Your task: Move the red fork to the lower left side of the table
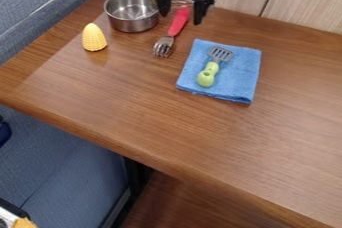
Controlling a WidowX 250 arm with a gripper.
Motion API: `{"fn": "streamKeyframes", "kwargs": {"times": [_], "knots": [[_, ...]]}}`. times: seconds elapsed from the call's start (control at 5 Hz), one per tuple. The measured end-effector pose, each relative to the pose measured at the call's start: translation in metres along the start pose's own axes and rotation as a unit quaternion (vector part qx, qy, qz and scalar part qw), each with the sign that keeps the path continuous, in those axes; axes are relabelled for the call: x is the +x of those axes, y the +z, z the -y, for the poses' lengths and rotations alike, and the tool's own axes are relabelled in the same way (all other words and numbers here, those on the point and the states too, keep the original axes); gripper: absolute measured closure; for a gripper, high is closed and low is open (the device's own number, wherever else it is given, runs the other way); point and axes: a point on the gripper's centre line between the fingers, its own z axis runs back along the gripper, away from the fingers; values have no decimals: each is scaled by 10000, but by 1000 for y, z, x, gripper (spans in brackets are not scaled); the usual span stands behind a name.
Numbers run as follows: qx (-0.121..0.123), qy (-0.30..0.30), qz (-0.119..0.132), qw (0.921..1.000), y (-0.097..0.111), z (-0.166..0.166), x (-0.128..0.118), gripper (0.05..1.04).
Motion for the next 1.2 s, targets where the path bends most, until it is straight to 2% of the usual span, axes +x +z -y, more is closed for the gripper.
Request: {"fn": "streamKeyframes", "kwargs": {"times": [0.2, 0.4, 0.6, 1.0, 1.2], "knots": [[-122, 83, -256, 9996, -27, -6, -6, 83], [-143, -41, -338, 9993, -34, -5, -8, 83], [-159, -79, -368, 9992, -35, -5, -7, 126], [-104, -138, -261, 9995, -36, -4, -3, 698], [-102, -214, -252, 9994, -36, 0, -3, 783]]}}
